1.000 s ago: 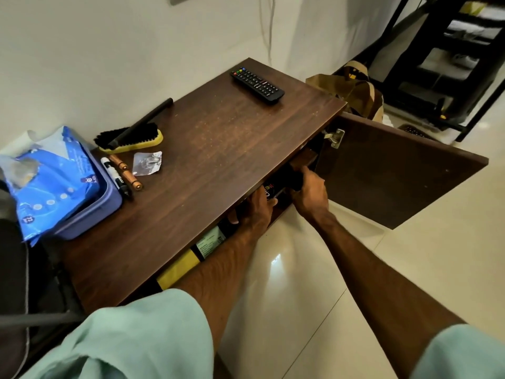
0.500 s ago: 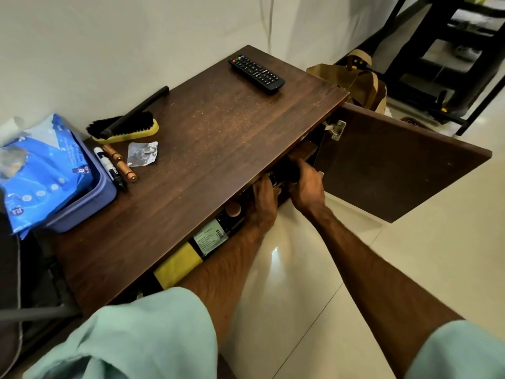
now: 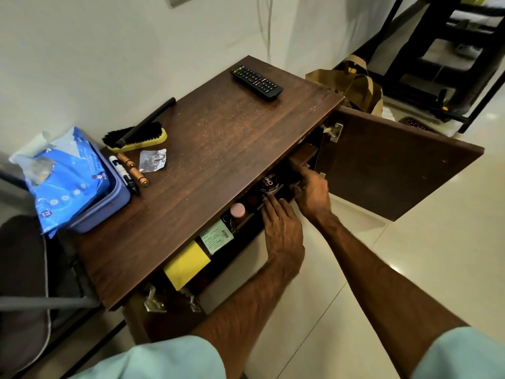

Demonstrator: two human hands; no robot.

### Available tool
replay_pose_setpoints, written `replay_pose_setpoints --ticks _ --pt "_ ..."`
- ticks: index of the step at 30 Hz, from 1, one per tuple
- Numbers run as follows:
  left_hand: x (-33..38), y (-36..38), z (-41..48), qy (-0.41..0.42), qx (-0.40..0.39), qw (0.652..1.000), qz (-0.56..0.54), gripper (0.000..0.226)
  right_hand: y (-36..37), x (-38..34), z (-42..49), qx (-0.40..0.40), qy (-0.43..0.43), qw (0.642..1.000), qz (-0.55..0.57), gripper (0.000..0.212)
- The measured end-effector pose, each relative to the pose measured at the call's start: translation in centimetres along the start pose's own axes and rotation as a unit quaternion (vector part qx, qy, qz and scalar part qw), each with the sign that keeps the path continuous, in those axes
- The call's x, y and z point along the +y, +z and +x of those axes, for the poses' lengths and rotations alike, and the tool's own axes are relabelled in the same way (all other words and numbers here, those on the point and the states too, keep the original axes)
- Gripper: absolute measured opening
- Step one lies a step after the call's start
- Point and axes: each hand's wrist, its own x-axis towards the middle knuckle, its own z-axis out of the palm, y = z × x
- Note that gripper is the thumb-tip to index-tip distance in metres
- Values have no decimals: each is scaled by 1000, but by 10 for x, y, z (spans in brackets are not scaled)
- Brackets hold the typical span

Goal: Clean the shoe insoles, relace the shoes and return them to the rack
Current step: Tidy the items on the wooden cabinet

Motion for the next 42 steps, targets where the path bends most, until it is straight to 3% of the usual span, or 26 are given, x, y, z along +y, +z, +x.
replay_pose_setpoints --ticks 17,20,26,36,38,42 --pt "-22 6 35 57 -23 997 -35 121 4 0 4 -25 -19 999 -8 47" --pt "-27 1 36 79 -7 996 -51 109 4 -3 6 -27 -24 999 -15 50" --pt "-48 1 36 68 15 997 -27 54 9 -11 1 -29 -10 999 -36 51" --pt "-46 3 21 12 47 998 -43 53 11 -9 2 -27 -14 997 -68 50" --pt "-48 5 22 21 75 996 -51 55 12 -12 2 -15 -33 995 -97 49" --pt "-53 -10 32 47 60 997 10 41 12 -27 -7 30 -112 977 -178 36"
